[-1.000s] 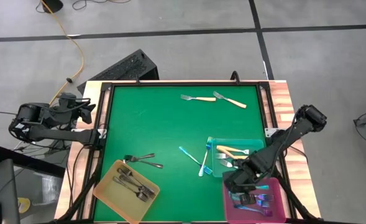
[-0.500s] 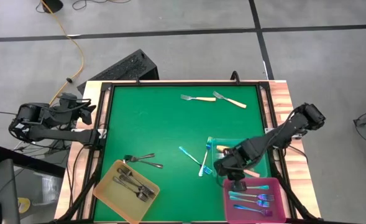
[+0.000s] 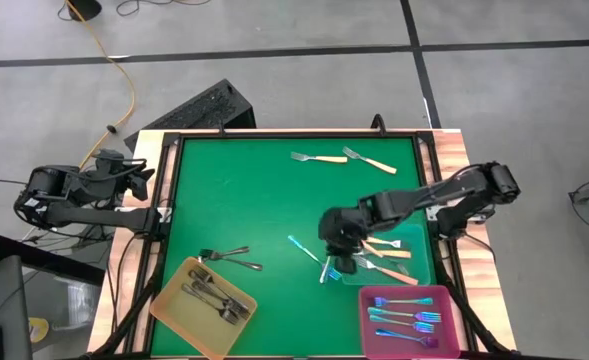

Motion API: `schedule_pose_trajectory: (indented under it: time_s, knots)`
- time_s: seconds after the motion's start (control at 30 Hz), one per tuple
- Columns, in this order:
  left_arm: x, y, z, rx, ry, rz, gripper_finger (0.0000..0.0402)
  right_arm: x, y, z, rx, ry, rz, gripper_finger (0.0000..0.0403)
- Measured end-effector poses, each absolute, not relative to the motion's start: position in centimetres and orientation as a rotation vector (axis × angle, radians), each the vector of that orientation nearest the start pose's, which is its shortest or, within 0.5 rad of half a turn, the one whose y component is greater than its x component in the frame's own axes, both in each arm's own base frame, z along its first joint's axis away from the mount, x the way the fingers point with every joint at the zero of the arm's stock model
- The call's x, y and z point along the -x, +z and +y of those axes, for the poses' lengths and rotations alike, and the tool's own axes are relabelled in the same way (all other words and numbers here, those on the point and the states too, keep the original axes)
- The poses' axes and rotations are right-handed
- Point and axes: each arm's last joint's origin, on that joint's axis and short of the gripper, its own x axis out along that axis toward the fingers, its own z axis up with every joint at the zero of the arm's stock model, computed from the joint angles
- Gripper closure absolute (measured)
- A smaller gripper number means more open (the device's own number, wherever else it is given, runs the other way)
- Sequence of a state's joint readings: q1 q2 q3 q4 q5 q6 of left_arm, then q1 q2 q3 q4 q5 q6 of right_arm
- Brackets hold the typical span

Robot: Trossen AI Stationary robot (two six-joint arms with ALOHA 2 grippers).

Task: Sort silverware by color (type)
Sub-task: Put the black fork into the orange bin

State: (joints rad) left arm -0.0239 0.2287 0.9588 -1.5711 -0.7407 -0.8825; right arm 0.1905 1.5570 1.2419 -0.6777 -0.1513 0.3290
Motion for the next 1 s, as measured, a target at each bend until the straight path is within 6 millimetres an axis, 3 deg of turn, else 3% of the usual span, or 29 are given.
schedule_pose_trajectory:
  time_s: [0.2, 0.43, 0.83, 1.0]
  knots:
    - [3.5, 30.5, 2.0, 0.480, 0.956, 0.434, 0.0243, -34.0, 28.7, 3.3, -0.337, 0.108, 0.728, 0.0310]
    - [3.5, 30.5, 2.1, 0.476, 0.962, 0.430, 0.0243, -35.8, 30.5, 0.7, -0.260, 0.106, 0.447, 0.0310]
    - [3.5, 30.5, 2.1, 0.470, 0.979, 0.417, 0.0243, -38.7, 28.5, 0.0, -0.160, 0.042, 0.354, 0.0303]
    - [3.5, 30.5, 2.1, 0.473, 0.977, 0.418, 0.0243, -41.4, 27.5, 0.1, -0.101, 0.053, 0.366, 0.0275]
